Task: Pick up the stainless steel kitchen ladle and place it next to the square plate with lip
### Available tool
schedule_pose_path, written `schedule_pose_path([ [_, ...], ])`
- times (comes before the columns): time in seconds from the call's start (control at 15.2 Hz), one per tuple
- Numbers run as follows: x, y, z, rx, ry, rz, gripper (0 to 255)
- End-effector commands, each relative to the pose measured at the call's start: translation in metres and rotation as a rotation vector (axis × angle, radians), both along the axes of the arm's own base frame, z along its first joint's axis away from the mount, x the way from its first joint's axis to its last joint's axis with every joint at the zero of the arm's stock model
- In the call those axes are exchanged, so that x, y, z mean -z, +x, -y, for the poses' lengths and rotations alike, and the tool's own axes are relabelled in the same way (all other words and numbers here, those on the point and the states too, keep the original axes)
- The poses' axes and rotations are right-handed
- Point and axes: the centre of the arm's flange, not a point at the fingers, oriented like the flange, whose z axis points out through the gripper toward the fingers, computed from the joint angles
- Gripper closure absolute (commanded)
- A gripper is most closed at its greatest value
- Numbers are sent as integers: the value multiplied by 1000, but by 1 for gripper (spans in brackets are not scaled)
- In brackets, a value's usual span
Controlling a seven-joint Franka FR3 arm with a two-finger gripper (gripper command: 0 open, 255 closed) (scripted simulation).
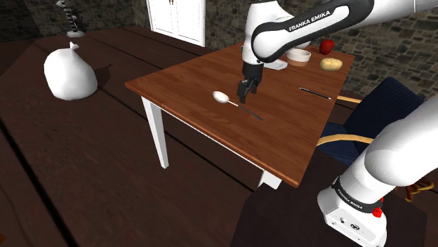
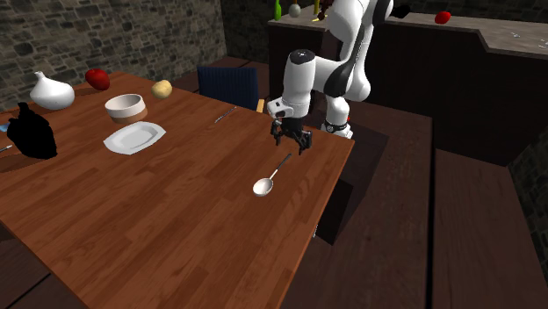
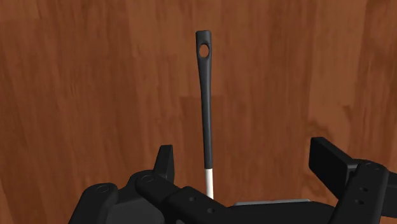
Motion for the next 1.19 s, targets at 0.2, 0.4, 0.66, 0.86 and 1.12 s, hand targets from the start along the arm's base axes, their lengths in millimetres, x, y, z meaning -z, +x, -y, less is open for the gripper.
schedule_pose_path([
  [0.2, 35, 50, 1, -4, -32, 32, 0],
  [0.4, 51, 59, 3, -4, -37, 36, 0],
  [0.66, 72, 60, 5, -4, -37, 36, 0],
  [0.86, 80, 60, 6, -4, -37, 36, 0],
  [1.12, 80, 60, 6, -4, -37, 36, 0],
])
